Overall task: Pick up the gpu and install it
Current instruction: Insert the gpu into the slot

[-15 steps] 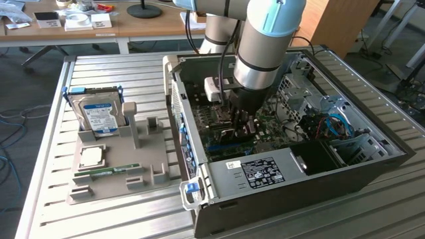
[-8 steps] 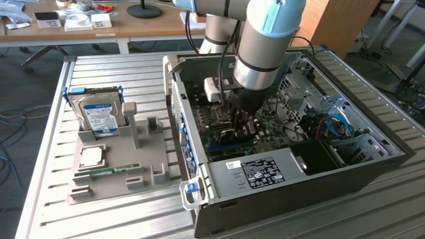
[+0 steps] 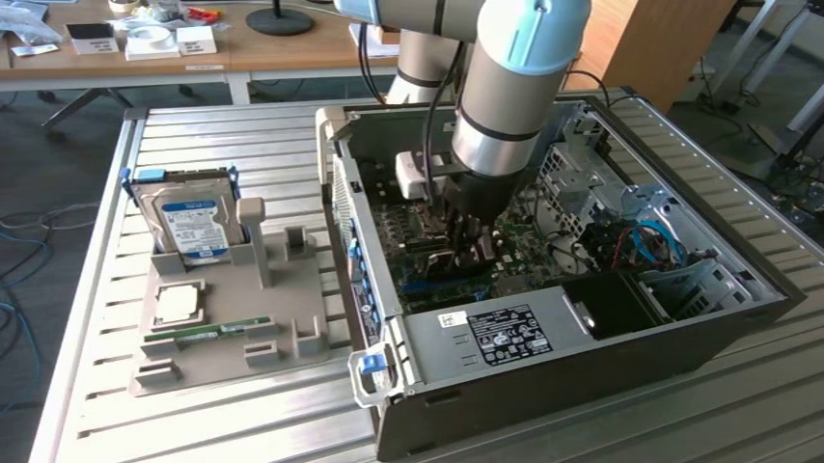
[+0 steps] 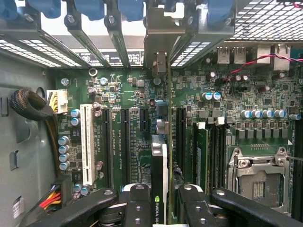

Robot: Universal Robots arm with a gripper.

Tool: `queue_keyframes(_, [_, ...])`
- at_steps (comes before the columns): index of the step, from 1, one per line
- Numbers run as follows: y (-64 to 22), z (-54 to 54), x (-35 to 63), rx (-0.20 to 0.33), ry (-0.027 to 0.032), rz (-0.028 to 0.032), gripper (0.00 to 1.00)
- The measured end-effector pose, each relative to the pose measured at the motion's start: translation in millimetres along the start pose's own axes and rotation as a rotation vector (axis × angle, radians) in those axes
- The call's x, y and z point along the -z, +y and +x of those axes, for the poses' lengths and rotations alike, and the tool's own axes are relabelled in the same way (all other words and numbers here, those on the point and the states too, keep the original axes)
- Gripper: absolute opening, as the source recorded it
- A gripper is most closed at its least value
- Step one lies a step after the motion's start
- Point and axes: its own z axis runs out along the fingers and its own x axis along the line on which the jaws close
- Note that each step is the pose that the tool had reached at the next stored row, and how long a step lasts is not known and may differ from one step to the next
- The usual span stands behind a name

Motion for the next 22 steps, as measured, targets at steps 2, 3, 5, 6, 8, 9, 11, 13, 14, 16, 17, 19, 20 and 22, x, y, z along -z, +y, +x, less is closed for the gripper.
queue_keyframes(2, [0.0,0.0,-0.2,0.000,-0.0002,0.0001,0.27])
queue_keyframes(3, [0.0,0.0,-0.3,0.000,-0.0002,0.0001,0.27])
queue_keyframes(5, [0.0,0.0,-0.3,0.000,-0.0002,0.0001,0.27])
queue_keyframes(6, [0.0,0.0,-0.3,0.000,-0.0002,0.0000,0.27])
queue_keyframes(8, [0.0,0.0,-0.4,0.000,-0.0003,0.0001,0.27])
queue_keyframes(9, [0.0,0.0,-0.4,0.000,-0.0003,0.0001,0.27])
queue_keyframes(11, [0.0,0.0,-0.4,0.000,-0.0003,0.0001,0.27])
queue_keyframes(13, [0.1,-0.2,-1.0,0.000,-0.0019,0.0004,0.28])
queue_keyframes(14, [0.1,-0.1,-0.9,0.000,-0.0014,0.0005,0.28])
queue_keyframes(16, [0.1,-0.1,-0.5,0.000,-0.0005,0.0002,0.33])
queue_keyframes(17, [0.1,0.0,-0.4,0.000,-0.0003,0.0001,0.40])
queue_keyframes(19, [0.0,0.0,-0.4,0.000,-0.0005,0.0001,0.40])
queue_keyframes(20, [0.1,-0.1,0.7,0.000,0.0000,-0.0001,0.40])
queue_keyframes(22, [0.0,-0.3,3.6,0.000,-0.0002,0.0000,0.40])
